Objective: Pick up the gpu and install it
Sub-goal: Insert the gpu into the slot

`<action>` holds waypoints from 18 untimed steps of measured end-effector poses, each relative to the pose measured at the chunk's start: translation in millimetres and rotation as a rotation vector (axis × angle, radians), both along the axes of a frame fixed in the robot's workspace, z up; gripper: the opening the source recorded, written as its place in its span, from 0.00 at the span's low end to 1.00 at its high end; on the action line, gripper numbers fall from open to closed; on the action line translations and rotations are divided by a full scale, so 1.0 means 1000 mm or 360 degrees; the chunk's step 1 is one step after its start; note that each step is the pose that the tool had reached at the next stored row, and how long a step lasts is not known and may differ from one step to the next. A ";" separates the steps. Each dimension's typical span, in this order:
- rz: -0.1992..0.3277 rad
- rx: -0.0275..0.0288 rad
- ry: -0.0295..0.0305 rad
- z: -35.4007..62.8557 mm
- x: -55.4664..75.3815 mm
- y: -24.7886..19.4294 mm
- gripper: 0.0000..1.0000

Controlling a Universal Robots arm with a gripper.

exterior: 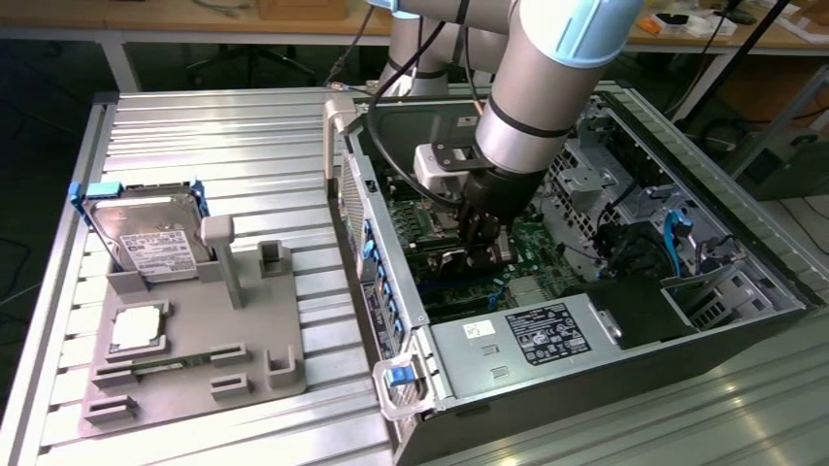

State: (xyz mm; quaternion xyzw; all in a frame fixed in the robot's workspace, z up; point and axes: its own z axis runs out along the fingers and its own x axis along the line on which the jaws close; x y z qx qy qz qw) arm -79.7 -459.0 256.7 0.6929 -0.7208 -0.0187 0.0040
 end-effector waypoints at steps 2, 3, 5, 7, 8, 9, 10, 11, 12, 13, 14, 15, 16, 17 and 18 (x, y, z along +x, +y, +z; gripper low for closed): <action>0.0006 -0.00005 0.00001 0.0001 0.000 0.0000 0.27; 0.0006 -0.00006 0.00002 0.0001 0.000 -0.0001 0.27; 0.0006 -0.00011 0.00004 0.0003 0.000 -0.0001 0.27; 0.0006 -0.00013 0.00005 -0.0004 0.000 -0.0001 0.27; 0.0006 -0.00017 0.00006 -0.0009 0.000 -0.0001 0.27; 0.0007 -0.00015 0.00005 -0.0016 0.000 -0.0001 0.27; 0.0007 -0.00013 0.00003 -0.0022 0.000 -0.0001 0.27; 0.0007 -0.00009 0.00002 -0.0029 0.000 -0.0001 0.27; 0.0007 -0.00011 0.00004 -0.0032 0.000 -0.0001 0.27; 0.0007 -0.00016 0.00006 -0.0036 0.000 -0.0001 0.27; 0.0007 -0.00016 0.00007 -0.0036 0.000 -0.0001 0.27; 0.0007 -0.00017 0.00007 -0.0036 0.000 -0.0001 0.27; 0.0007 -0.00015 0.00006 -0.0037 0.000 -0.0001 0.27; 0.0007 -0.00012 0.00005 -0.0038 0.000 -0.0001 0.27; 0.0007 -0.00012 0.00005 -0.0038 0.000 -0.0001 0.27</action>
